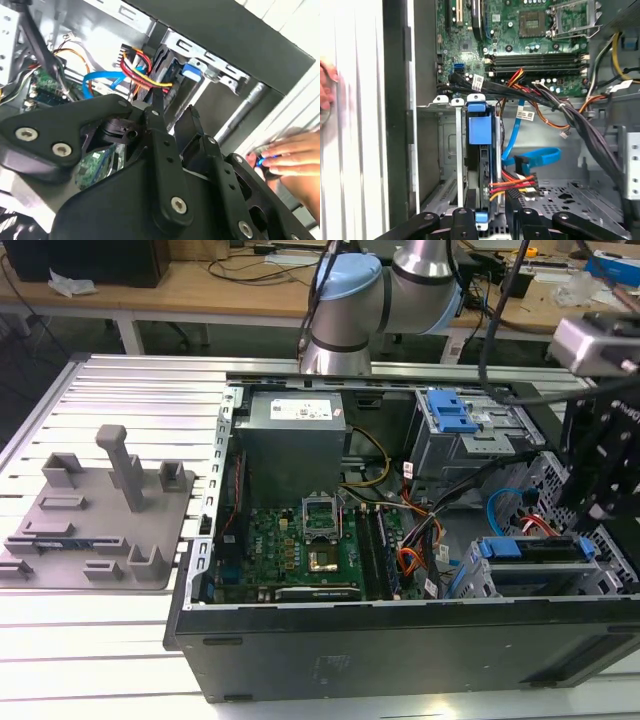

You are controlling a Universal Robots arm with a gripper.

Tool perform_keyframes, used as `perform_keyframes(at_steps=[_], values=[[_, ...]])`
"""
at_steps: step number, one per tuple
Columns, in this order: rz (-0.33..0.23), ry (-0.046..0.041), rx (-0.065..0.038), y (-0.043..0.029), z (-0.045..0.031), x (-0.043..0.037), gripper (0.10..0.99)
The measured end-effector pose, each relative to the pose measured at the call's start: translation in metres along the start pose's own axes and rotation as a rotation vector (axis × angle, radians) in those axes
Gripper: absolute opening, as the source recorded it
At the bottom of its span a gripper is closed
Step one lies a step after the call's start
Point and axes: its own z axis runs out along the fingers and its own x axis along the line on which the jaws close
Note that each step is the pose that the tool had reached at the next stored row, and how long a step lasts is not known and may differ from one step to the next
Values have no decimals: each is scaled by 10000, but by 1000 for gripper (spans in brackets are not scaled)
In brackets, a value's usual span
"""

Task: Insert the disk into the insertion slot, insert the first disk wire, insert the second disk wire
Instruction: 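Insert the first disk wire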

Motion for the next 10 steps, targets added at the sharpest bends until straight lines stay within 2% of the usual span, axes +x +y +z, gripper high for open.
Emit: perform_keyframes(at_steps=[1,5,10], values=[[1,32,1,0,-70,-3,369],[0,117,3,0,-236,-3,369],[1,130,3,0,-245,-4,369]])
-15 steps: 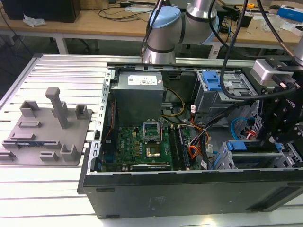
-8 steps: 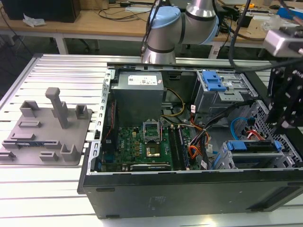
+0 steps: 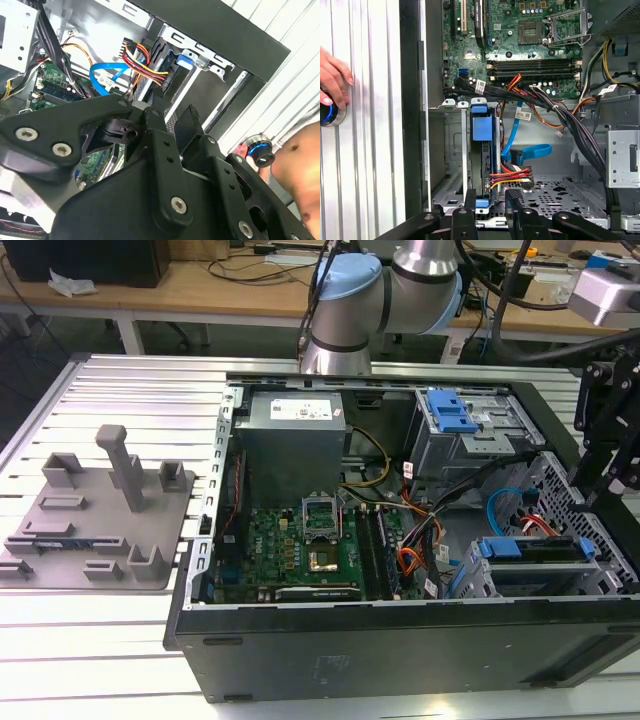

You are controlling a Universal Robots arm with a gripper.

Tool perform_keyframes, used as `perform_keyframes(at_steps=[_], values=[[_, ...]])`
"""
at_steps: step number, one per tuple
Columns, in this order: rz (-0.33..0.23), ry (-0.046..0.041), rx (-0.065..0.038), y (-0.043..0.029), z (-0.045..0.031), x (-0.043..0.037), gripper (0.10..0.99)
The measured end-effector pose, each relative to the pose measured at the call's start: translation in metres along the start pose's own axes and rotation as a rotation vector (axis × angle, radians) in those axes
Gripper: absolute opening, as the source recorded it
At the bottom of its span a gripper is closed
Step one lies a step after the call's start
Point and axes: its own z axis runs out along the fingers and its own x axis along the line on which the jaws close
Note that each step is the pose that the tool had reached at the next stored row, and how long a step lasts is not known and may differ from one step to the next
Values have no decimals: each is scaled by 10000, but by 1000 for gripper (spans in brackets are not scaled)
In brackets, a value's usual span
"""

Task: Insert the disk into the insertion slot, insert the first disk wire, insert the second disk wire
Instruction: 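Insert the first disk wire, then insert the second disk wire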

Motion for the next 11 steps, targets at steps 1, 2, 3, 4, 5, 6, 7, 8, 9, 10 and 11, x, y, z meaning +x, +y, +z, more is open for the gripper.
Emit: perform_keyframes(at_steps=[1,2,3,4,5,6,7,8,9,10,11], values=[[0,0,0,0,0,0,369],[0,1,0,0,0,0,369],[0,1,0,0,0,0,369],[0,2,0,0,0,0,369],[0,2,0,0,0,0,369],[0,2,0,0,0,0,369],[0,3,0,0,0,0,369],[1,4,0,0,-1,0,369],[0,4,0,0,0,0,369],[0,5,0,0,-1,0,369],[0,5,0,0,0,0,369]])
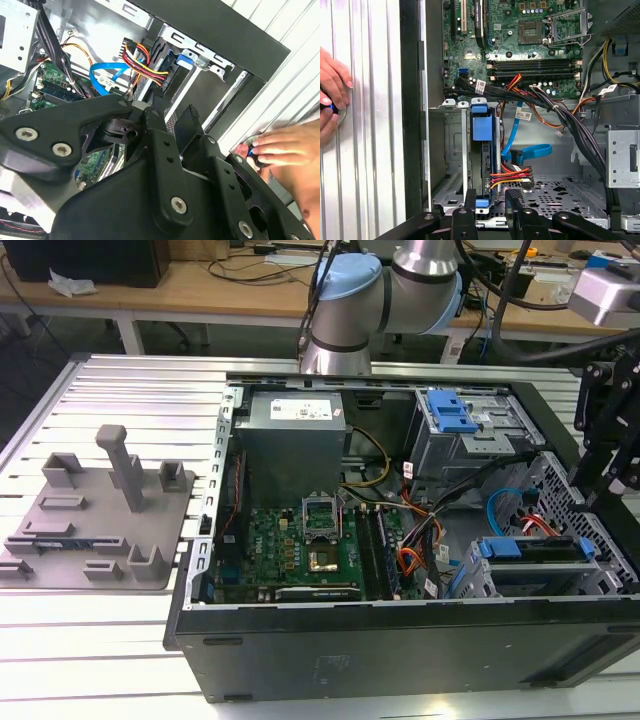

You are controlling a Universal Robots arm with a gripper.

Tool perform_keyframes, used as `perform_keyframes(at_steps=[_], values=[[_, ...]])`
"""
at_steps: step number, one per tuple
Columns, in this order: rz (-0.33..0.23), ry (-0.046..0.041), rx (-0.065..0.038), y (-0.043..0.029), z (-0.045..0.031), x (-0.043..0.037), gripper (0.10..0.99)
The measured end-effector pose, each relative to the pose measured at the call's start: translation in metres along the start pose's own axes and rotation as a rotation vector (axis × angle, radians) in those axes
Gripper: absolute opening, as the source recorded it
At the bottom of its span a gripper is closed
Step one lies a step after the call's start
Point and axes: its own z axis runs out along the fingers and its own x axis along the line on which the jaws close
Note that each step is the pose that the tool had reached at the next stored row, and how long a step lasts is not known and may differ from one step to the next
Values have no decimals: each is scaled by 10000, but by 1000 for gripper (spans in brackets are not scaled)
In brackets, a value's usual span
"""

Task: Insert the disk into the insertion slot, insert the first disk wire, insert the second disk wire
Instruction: 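Insert the second disk wire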

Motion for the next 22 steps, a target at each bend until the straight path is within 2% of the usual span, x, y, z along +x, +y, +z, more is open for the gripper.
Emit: perform_keyframes(at_steps=[2,3,5,6,7,8,9,10,11,12,15,19,20,21,22], values=[[-1,3,-1,-2,-1,-7,369],[-3,39,-5,-4,-3,-38,369],[-4,382,-29,0,-20,-180,369],[-8,779,-67,6,-32,-289,369],[-7,996,-82,16,-36,-350,369],[-9,1141,-80,27,-38,-400,369],[-9,1181,-80,55,-29,-432,369],[-8,1183,-74,85,-19,-450,369],[0,1181,-24,195,9,-478,369],[-32,1264,3,336,51,-508,369],[-381,1403,69,338,97,-540,369],[-490,1524,89,343,152,-549,369],[-511,1584,93,344,166,-554,369],[-555,1710,102,344,190,-570,369],[-582,1770,108,345,201,-582,369]])
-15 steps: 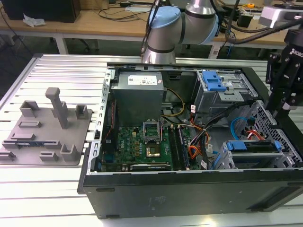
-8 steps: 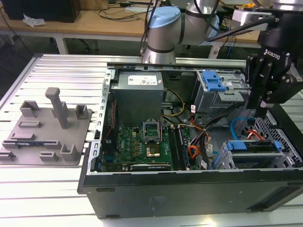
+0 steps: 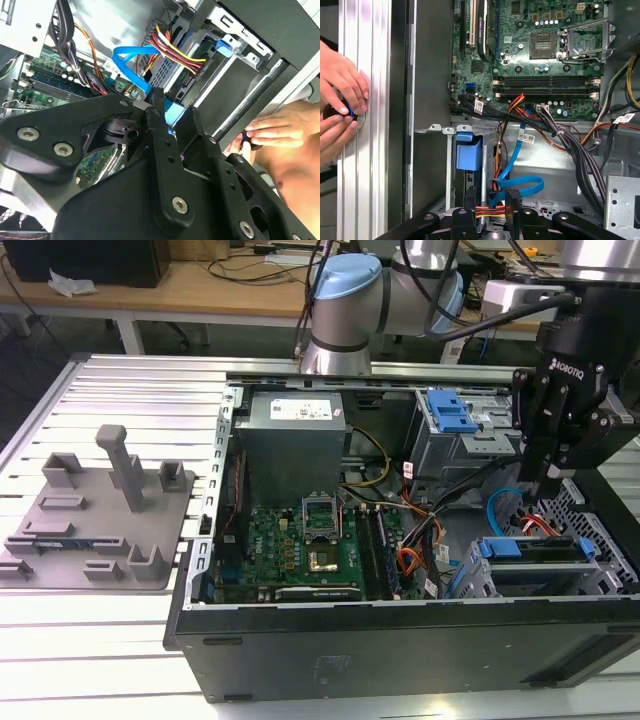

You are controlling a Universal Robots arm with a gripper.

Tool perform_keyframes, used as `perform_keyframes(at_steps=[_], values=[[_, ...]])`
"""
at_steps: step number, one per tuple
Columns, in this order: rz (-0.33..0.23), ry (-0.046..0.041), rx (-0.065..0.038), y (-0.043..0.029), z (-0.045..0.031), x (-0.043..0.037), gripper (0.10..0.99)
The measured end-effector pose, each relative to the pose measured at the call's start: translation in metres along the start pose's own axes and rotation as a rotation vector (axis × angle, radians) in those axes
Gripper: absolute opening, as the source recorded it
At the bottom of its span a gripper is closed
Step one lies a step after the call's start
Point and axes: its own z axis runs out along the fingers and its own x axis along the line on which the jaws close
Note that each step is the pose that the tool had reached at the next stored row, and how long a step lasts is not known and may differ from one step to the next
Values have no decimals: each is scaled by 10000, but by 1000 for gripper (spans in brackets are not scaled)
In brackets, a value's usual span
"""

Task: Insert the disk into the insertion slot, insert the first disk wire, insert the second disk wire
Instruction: 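Insert the second disk wire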

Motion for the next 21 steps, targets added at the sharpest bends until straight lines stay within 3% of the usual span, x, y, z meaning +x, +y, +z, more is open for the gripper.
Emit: perform_keyframes(at_steps=[5,9,21], values=[[-80,165,25,-1,42,-55,369],[-147,376,71,-2,80,-99,369],[-133,393,113,-2,90,-124,369]])
